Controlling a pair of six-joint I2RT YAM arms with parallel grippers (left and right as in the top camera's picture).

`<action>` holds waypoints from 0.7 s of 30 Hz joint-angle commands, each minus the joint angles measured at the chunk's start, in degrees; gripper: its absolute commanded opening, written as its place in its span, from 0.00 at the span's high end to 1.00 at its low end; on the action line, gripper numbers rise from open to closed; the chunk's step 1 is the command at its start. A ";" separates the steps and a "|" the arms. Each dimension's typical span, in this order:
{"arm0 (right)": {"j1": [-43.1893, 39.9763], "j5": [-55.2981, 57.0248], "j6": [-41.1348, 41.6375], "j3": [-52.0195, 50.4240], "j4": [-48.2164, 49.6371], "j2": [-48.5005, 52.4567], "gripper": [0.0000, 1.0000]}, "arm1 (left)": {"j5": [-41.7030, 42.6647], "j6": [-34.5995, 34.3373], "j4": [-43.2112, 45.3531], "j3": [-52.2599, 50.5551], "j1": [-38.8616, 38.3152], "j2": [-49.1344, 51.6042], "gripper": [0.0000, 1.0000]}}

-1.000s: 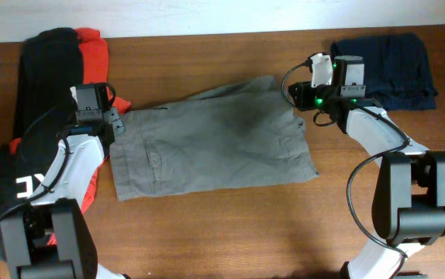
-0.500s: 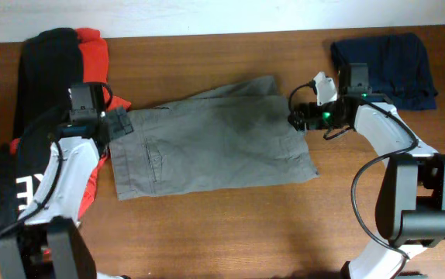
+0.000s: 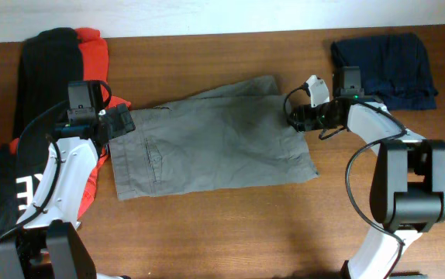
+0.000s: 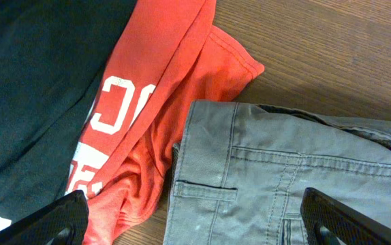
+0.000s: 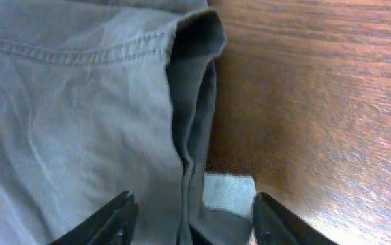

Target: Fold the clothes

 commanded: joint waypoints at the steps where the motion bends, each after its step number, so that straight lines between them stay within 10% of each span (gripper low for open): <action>1: 2.34 -0.28 0.22 0.50 0.70 1.11 0.47 | 1.05 0.70 0.17 0.63 -0.02 -0.83 0.01; 4: 4.42 4.04 2.03 0.50 0.33 1.22 0.49 | 1.03 0.70 0.20 0.63 -0.02 -0.83 0.01; 11: 5.53 17.99 9.31 0.33 -0.59 1.31 0.93 | 1.05 0.70 0.20 0.63 -0.02 -0.83 0.01; 21: 3.28 31.39 13.05 0.33 -6.12 1.31 0.96 | 3.69 0.72 0.31 0.59 -0.02 -0.48 0.01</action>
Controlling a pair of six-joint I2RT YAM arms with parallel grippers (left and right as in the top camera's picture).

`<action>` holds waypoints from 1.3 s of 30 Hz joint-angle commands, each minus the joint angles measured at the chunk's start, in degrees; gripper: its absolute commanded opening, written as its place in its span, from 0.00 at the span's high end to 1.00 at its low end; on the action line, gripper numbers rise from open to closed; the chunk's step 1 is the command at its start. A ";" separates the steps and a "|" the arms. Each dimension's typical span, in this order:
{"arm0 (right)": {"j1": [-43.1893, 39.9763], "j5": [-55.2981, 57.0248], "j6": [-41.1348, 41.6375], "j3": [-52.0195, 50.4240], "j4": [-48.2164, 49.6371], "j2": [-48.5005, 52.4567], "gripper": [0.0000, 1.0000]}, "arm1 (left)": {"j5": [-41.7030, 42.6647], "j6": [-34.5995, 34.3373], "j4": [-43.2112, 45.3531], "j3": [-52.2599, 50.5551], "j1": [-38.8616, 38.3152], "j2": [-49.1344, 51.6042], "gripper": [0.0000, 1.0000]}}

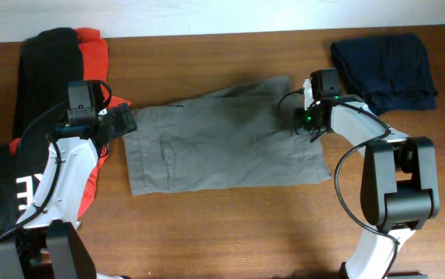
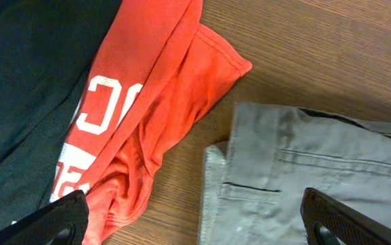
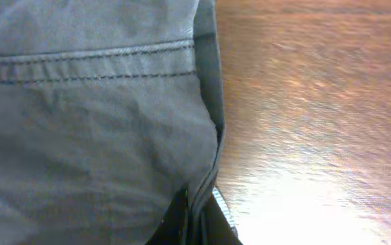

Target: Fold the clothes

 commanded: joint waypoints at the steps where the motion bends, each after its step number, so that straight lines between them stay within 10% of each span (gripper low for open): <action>1: -2.75 5.86 3.04 -0.39 -2.23 0.87 0.96 | 2.62 0.72 0.11 0.59 -0.02 -0.11 0.01; 18: -11.87 -11.41 1.14 0.87 -6.93 -0.57 0.96 | 13.73 10.27 4.04 2.78 -9.40 11.56 0.01; 23: -11.85 -16.65 0.63 5.31 -11.82 -4.57 0.65 | 14.69 10.38 0.46 7.78 -10.27 11.56 0.01; 26: -11.85 -18.34 -2.45 8.00 -16.35 -6.75 0.63 | 17.05 10.36 -0.74 7.96 -9.94 11.56 0.01; 39: -11.74 -20.70 -5.33 9.09 -18.60 -6.75 0.81 | 28.72 17.16 -7.10 8.11 -6.38 11.56 0.01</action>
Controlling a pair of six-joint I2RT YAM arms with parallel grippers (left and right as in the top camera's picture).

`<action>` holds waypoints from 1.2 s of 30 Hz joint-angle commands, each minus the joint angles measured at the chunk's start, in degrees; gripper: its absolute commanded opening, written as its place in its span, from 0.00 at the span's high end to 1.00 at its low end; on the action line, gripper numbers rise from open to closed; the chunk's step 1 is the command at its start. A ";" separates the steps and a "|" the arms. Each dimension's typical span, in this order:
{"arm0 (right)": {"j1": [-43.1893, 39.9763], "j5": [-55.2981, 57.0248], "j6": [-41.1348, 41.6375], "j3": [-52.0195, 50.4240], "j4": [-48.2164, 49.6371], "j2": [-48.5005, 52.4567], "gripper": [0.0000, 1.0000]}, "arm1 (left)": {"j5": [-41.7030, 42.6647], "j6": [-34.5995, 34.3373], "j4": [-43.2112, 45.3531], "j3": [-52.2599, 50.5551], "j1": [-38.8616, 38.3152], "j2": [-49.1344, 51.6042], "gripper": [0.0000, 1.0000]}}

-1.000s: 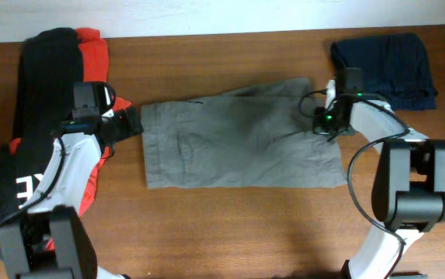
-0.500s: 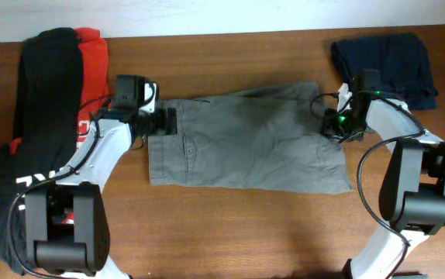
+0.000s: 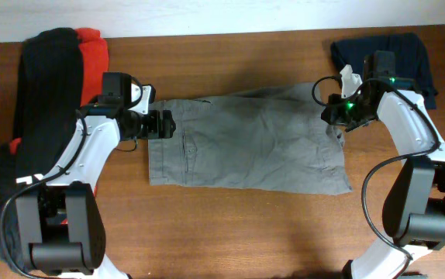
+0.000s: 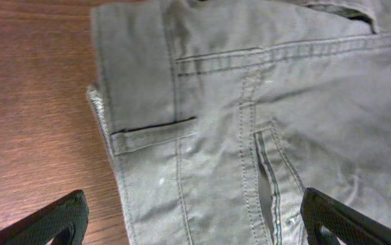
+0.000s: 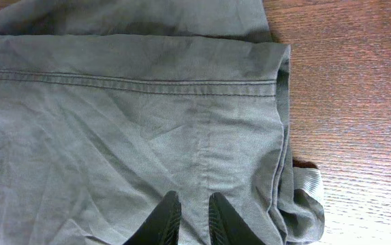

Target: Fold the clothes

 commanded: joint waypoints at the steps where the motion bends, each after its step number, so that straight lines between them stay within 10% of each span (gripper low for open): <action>1: -0.04 -1.55 -0.96 0.35 0.02 -0.09 0.84 | 6.60 5.22 -0.15 0.70 0.00 0.13 0.01; 36: -0.02 -3.17 -2.19 -2.40 6.97 12.85 0.96 | 9.49 17.99 -7.72 3.37 2.49 2.01 0.01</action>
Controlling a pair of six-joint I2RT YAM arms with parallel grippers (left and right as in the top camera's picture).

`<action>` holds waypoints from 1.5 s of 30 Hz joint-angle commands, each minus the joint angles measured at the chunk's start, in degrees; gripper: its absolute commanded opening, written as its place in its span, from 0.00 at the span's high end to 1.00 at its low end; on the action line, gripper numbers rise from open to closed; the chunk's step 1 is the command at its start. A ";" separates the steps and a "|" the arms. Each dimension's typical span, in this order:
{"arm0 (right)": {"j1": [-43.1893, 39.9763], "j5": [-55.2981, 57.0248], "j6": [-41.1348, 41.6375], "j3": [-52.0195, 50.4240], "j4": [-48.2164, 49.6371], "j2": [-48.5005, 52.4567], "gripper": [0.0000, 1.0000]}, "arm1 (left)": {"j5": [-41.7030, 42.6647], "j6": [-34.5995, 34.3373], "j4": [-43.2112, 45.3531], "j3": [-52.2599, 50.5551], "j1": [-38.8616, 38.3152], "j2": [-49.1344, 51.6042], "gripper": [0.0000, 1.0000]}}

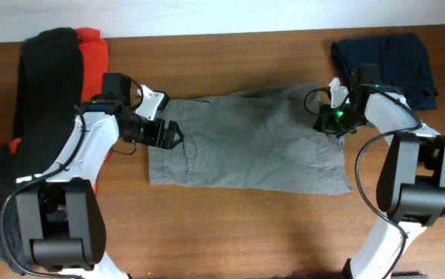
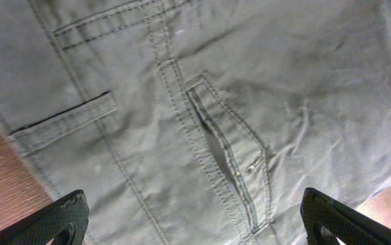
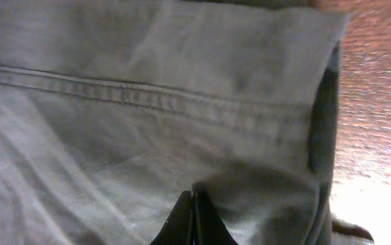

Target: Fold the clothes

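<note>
Grey shorts lie spread flat mid-table, waistband to the left, leg hems to the right. My left gripper hovers over the waistband end. In the left wrist view its fingers stand wide open, with the shorts' back pocket and seams beneath. My right gripper sits at the upper right leg hem. In the right wrist view the right gripper has its jaws pressed together, pinching the shorts' cloth just inside the stitched hem.
A pile of black and red clothes lies along the table's left side. A folded dark blue garment sits at the back right, close behind my right arm. Bare wooden table runs along the front.
My left gripper has moved from the waistband's edge further onto the shorts, over the back pocket, still open. My right gripper has shifted slightly left and its fingers, slightly apart before, are now shut on the cloth.
The shorts first lay slanted against the red shirt, my right gripper open at the leg hem. Then it was shut on the hem and the shorts lay further right. Later they lay flat mid-table, clear of the pile, with my left gripper over the waistband.
</note>
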 commanded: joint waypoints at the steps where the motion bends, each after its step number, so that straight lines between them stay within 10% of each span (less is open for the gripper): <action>1: -0.02 -0.79 -0.59 -0.37 0.35 3.45 0.96 | -0.22 2.27 0.33 1.22 2.75 0.66 0.01; 24: -0.04 -0.74 -0.61 -0.37 1.18 4.61 0.96 | 7.85 0.50 0.83 1.16 4.66 14.60 0.05; 34: -0.04 -0.74 -0.59 -0.37 1.16 4.61 0.96 | 8.41 -0.42 0.02 1.14 4.68 20.13 0.47; 40: -0.04 -0.74 -0.59 -0.37 0.96 4.61 0.96 | 8.20 -2.12 0.50 2.93 6.56 20.11 0.98; 45: -0.04 -1.42 -0.59 -0.37 -0.72 4.61 0.96 | 8.20 -2.47 -5.84 9.49 10.23 19.98 0.99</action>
